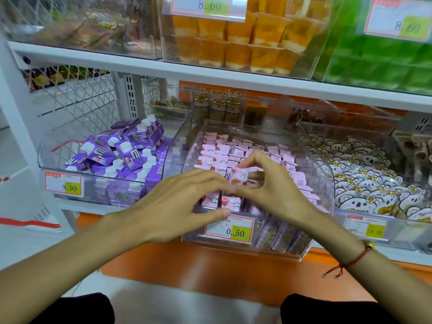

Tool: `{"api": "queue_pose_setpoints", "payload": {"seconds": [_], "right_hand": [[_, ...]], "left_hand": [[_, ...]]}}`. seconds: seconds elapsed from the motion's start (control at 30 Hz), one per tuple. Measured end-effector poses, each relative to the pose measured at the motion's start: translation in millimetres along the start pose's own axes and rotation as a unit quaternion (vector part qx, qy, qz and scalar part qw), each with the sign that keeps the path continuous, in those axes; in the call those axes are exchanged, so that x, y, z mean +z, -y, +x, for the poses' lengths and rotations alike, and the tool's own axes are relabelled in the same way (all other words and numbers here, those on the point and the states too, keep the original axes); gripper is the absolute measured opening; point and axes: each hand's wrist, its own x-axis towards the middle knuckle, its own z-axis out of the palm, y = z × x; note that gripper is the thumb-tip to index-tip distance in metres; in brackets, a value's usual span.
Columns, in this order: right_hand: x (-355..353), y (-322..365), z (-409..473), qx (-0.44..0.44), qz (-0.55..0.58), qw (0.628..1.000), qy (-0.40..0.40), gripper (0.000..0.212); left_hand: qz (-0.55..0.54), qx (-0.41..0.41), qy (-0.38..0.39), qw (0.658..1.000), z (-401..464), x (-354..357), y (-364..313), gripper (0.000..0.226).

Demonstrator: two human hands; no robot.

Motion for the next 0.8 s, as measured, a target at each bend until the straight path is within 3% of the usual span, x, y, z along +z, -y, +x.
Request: {"api": "queue_pose_setpoints", "payload": {"seconds": [0.1,0.27,0.4,0.47,0.57,0.7,0.8], "right_hand": [[5,0,1,-0.057,-0.147,0.987,0.014,0.018],[1,5,1,-0.071,-0.217,0.971,0.074,0.018],[-11,4,3,-0.03,-0.156,0.983,0.094,0.02],[-13,1,6,-0.01,-0.13,0.99,0.061,0.017],[-18,-3,19,-0.006,-0.196,0.981,-0.002,0.013],[-20,-8,34,0.025,-0.262,0.96,0.098,0.026],[-16,-7,37,0.017,-0.245,0.962,0.115,0.03]], "left_hand": [[0.005,-0.036,-0.046,0.998,-1,-2,0,0.034],[0.032,-0.052,-0.032,0.998,2,-3,-3,0.04],[0.089,-0.041,0.018,0.995,8,2,-4,0.043],[0.091,-0.034,0.035,0.995,10,3,-5,0.042],[0.08,-0.035,0.045,0.995,13,4,-5,0.041],[0.055,-0.039,0.054,0.996,15,2,-3,0.034],[0.04,-0.04,0.055,0.997,14,1,-1,0.032]]}}
